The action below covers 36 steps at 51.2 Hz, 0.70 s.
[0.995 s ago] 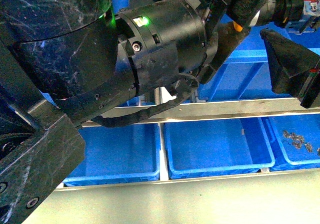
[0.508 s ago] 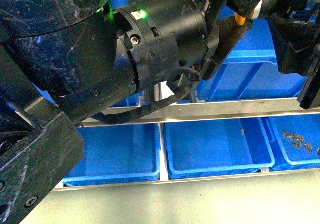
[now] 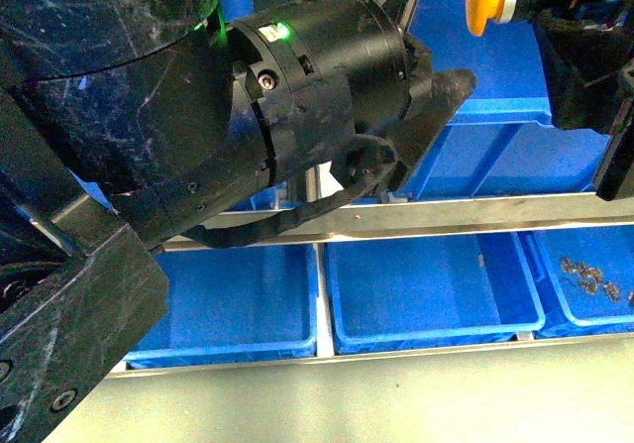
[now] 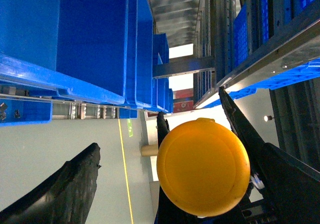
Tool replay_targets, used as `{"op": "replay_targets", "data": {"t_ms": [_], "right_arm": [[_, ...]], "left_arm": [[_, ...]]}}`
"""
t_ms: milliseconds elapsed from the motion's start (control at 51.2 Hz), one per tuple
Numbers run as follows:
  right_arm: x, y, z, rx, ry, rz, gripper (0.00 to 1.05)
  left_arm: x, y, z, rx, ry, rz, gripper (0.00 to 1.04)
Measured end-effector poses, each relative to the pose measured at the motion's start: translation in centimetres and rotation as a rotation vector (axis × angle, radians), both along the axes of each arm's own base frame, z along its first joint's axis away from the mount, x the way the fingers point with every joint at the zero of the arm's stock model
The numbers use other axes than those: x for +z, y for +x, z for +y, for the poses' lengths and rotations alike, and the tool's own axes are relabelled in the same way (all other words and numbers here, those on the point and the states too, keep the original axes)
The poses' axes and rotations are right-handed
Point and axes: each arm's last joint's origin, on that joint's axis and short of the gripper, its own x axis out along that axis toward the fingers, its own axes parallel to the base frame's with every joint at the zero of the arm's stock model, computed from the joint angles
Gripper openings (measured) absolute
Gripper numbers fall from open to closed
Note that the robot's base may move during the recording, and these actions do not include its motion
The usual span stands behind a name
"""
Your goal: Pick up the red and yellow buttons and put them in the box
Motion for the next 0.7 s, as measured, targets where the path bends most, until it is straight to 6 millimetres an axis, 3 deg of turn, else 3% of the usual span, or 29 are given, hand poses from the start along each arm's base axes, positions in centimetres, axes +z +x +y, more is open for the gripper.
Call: {"op": "replay_targets", "data": {"t_ms": [78, 176, 234, 351, 527, 703], "right_arm": [[0.0, 0.2, 0.1, -0.006, -0.007, 0.001, 0.39], [-0.1, 0.5, 0.4, -0.002, -0.018, 0.003, 0.39], [-0.4, 0.6, 0.5, -0.015, -0.032, 0.015, 0.39], [-0.3, 1.0, 0.9, -0.015, -0.043, 0.013, 0.39], [0.1, 1.2, 1.9, 0.005, -0.073, 0.006, 0.39], [0.4, 1.1, 1.6, -0.027, -0.164, 0.018, 0.39]], "left_arm": [[0.0, 0.1, 0.2, 0.005, 0.003, -0.005, 0.98], [1.2, 0.4, 3.8, 0.079, 0.056, -0.067, 0.96], [4.6, 1.3, 8.4, 0.218, 0.066, -0.19, 0.96], [8.3, 1.4, 13.0, 0.346, 0.08, -0.322, 0.96], [9.3, -1.4, 17.8, 0.364, 0.198, -0.343, 0.96], [11.6, -5.8, 22.3, 0.383, 0.294, -0.44, 0.96]]}}
